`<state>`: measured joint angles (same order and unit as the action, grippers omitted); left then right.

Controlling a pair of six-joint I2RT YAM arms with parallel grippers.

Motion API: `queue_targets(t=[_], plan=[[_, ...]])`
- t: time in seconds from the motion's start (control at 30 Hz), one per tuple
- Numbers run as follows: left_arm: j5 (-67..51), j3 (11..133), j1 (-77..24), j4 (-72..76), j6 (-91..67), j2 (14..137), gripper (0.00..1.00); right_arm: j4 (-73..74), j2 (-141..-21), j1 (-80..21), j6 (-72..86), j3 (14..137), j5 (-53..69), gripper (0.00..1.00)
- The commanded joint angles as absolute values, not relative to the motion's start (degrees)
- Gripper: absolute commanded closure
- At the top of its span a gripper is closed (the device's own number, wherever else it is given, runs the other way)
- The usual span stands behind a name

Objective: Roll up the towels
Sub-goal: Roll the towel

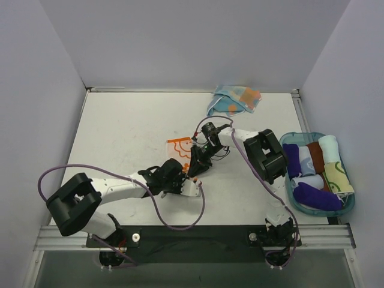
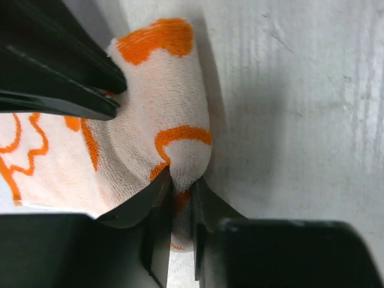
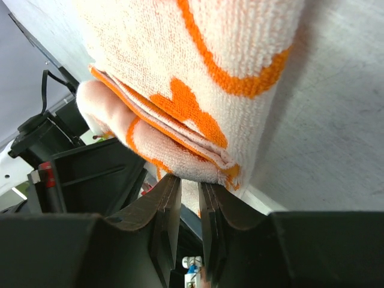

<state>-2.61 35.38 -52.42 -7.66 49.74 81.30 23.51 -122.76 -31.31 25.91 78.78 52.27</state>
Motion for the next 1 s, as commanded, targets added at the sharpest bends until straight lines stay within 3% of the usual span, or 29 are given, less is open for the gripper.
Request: queue_targets(t=[0.0, 0.1, 0.17, 0.37, 0.43, 0.73, 0.97], plan=[[-6.39, 38.92, -49.85, -11.93, 46.6, 84.28, 0.79, 26.28, -123.31, -30.68, 23.56, 79.45, 47.99, 0.8], [-18.43, 44.19, -44.15, -21.68, 45.27, 85.6, 0.88, 26.45, -121.3, -28.75, 22.42, 79.37, 48.08, 0.79], [-24.84, 49.36, -41.06, -30.2, 45.96, 88.49, 0.94, 26.37, -118.58, -27.52, 20.22, 79.36, 48.86, 0.73], [-41.65, 62.03, -32.26, -48.32, 49.22, 101.58, 0.98, 26.81, -107.34, -22.77, 9.96, 77.35, 45.89, 0.52], [-45.86, 67.13, -30.42, -53.58, 49.74, 107.01, 0.98, 27.42, -104.17, -20.67, 6.61, 75.42, 44.66, 0.51], [-49.14, 83.56, -25.58, -66.44, 51.86, 124.78, 0.97, 27.42, -84.39, -19.24, -10.97, 63.91, 39.73, 0.53], [-47.73, 89.64, -24.87, -71.54, 52.47, 132.09, 0.97, 29.61, -77.52, -33.03, -20.03, 62.13, 27.25, 0.52]])
